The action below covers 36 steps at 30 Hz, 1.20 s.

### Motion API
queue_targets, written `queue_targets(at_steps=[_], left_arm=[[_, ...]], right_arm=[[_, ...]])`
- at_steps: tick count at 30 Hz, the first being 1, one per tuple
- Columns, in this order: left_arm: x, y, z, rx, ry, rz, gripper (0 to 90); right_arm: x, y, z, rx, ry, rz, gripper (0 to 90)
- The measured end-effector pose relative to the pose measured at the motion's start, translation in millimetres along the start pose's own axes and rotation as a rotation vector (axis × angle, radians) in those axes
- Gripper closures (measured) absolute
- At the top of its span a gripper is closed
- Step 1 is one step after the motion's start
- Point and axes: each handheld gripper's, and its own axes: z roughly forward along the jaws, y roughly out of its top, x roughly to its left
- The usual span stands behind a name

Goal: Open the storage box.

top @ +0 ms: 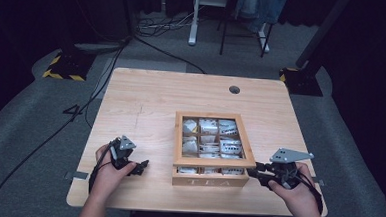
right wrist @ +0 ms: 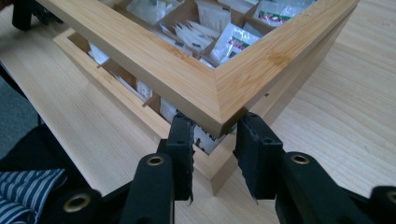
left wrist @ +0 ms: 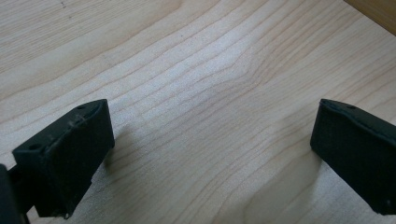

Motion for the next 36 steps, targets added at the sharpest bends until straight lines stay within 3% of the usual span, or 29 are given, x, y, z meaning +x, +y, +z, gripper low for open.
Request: queue_targets(at_steps=[19, 36], left_arm=[[-0.4, 0.5, 1.0, -0.004, -0.002, -0.008, 0.2], [0.3, 0.6, 0.3, -0.006, 0.004, -0.008, 2.2]], right_arm=[[-7.6, 23.7, -15.4, -0.125, -0.033, 0.012, 76.5], [-13.9, 39.3, -11.8, -0.163, -0.062, 0.008, 80.4]])
